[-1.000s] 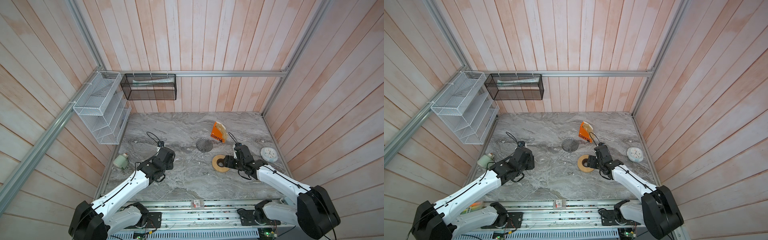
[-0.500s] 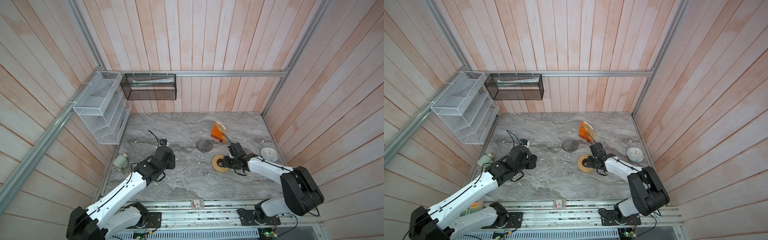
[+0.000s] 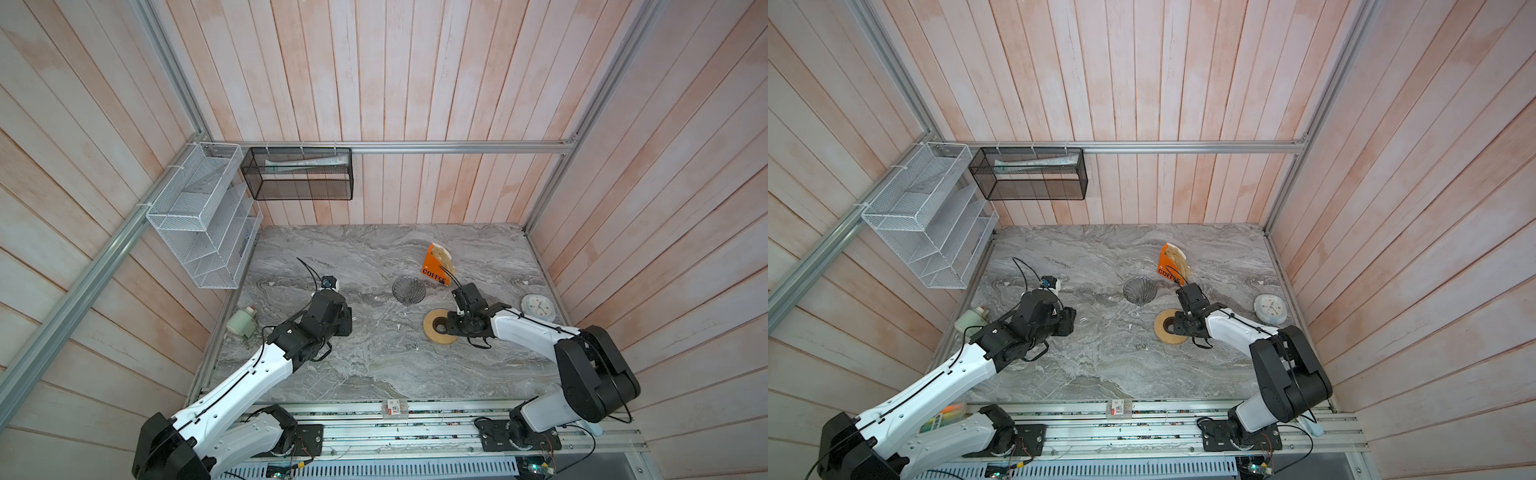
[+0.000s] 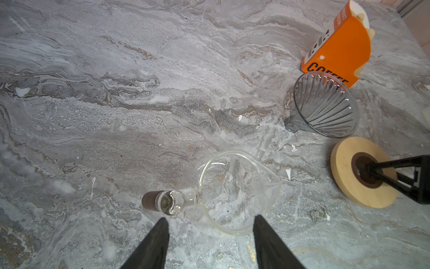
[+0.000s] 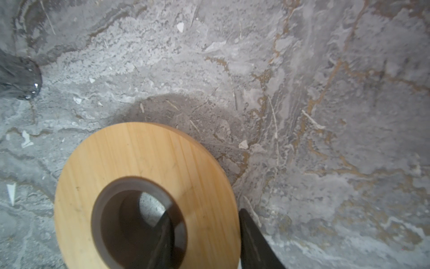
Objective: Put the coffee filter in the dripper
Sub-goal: 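Insert the right gripper fingers into the wooden stand's hole and grip it, then lift the wooden stand with right gripper while left gripper releases the carafe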
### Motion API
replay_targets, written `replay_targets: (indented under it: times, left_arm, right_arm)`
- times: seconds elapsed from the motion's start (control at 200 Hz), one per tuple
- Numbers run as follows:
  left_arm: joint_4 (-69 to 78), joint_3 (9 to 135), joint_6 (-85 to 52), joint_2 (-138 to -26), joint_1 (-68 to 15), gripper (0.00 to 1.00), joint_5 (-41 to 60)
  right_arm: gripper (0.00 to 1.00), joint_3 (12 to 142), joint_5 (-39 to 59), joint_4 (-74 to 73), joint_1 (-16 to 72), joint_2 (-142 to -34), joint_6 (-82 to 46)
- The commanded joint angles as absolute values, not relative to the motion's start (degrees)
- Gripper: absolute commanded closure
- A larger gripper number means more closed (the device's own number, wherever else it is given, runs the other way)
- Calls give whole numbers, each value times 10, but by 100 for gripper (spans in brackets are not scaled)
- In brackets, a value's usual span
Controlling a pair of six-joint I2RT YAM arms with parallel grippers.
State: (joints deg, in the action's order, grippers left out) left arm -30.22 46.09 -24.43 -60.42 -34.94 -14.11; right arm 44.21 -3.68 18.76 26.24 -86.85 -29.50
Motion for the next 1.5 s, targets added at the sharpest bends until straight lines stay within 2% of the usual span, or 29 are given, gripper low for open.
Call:
replay_targets:
  times: [0.0,0.33,0.635,0.84,1.095,1.496]
  left_arm:
    - [-294,479,-236,-606,-348,39,-144]
    - [-301,494,-260,-599,-336,39,-121]
    - [-286,512,-272,-599,-264,39,-65]
    - [-282,523,-273,-601,-207,39,-11]
    - [-277,517,-279,-589,-135,39,43]
    - [-289,512,-251,-570,-127,39,74]
  right_arm:
    - [63,463,-48,211,268,-861,-286]
    - [63,518,-44,295,268,-786,-270]
    - [63,619,-40,368,305,-753,-265]
    - [63,715,-33,374,373,-807,-249]
    - [63,837,-12,335,447,-925,-210]
    - [63,952,43,297,511,-1075,-196]
